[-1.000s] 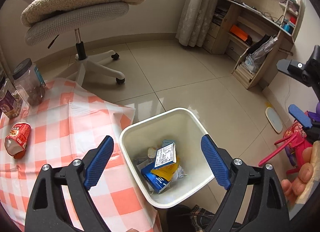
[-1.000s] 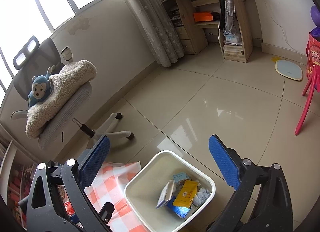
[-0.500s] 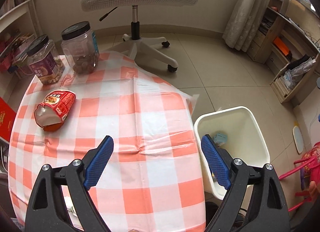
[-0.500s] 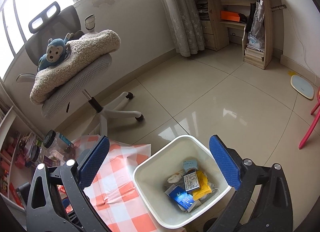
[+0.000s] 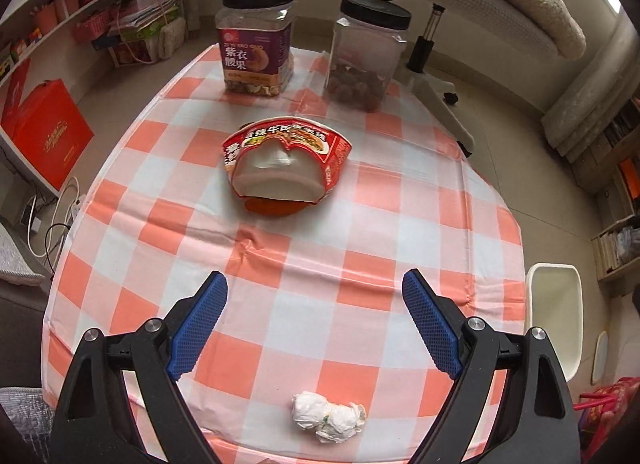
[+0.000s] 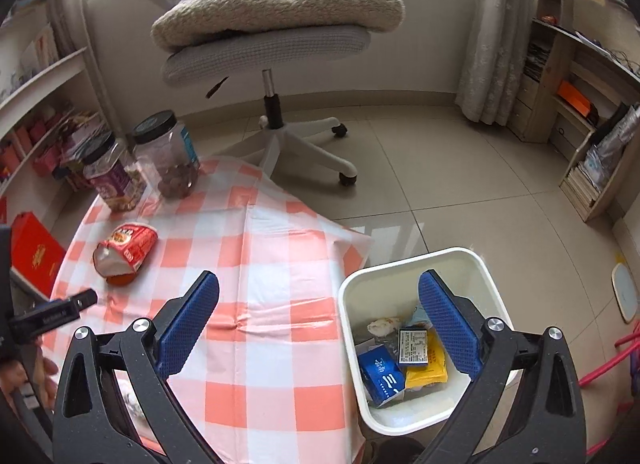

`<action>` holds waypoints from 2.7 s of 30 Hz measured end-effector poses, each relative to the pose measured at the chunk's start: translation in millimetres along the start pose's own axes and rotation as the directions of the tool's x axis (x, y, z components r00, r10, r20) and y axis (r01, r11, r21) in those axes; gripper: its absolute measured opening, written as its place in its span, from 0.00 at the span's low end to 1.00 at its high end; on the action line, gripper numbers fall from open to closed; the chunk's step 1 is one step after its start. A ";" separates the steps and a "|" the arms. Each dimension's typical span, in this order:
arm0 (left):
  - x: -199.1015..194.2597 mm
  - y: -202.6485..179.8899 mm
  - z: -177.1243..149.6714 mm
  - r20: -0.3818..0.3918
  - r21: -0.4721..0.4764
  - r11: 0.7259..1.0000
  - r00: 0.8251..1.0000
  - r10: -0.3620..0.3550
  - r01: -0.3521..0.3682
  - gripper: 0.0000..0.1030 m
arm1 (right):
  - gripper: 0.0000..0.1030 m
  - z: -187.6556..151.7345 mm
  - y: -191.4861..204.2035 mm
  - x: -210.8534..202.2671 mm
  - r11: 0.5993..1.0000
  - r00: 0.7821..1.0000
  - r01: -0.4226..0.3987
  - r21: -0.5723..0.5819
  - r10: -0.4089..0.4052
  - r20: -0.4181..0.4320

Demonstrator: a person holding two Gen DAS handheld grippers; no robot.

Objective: Collect trash
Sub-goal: 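Move both grippers to the table while the right gripper grasps the crumpled tissue, then grasp the red noodle cup with the left gripper, then carry the noodle cup and tissue to the wastebasket and open both grippers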

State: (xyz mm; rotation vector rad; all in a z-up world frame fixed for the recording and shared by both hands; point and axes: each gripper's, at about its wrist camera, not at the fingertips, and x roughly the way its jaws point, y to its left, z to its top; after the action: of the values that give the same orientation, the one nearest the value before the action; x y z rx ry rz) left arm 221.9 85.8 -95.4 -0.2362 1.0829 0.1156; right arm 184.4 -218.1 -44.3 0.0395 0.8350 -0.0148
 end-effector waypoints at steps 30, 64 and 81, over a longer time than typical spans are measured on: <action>-5.3 102.2 31.8 0.002 -0.072 0.997 1.000 0.031 -0.031 0.84 | 0.29 -104.7 203.2 83.9 0.790 0.841 -0.452 -0.415 0.222 -0.494; 118.2 -21.5 73.1 0.103 0.442 0.874 0.979 0.174 -0.201 0.75 | 0.31 1.0 90.5 64.2 0.943 0.918 -0.327 -0.058 0.303 -0.255; -18.3 82.7 30.3 0.052 -0.128 0.971 0.979 -0.197 0.202 0.73 | 0.31 0.6 88.7 28.3 0.926 0.919 -0.368 -0.085 0.348 -0.183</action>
State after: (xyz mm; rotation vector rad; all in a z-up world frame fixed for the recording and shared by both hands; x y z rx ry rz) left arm 222.3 173.9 -76.7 -0.4601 1.0079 0.0115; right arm 206.4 -129.4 -62.3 0.0830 0.9828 0.3897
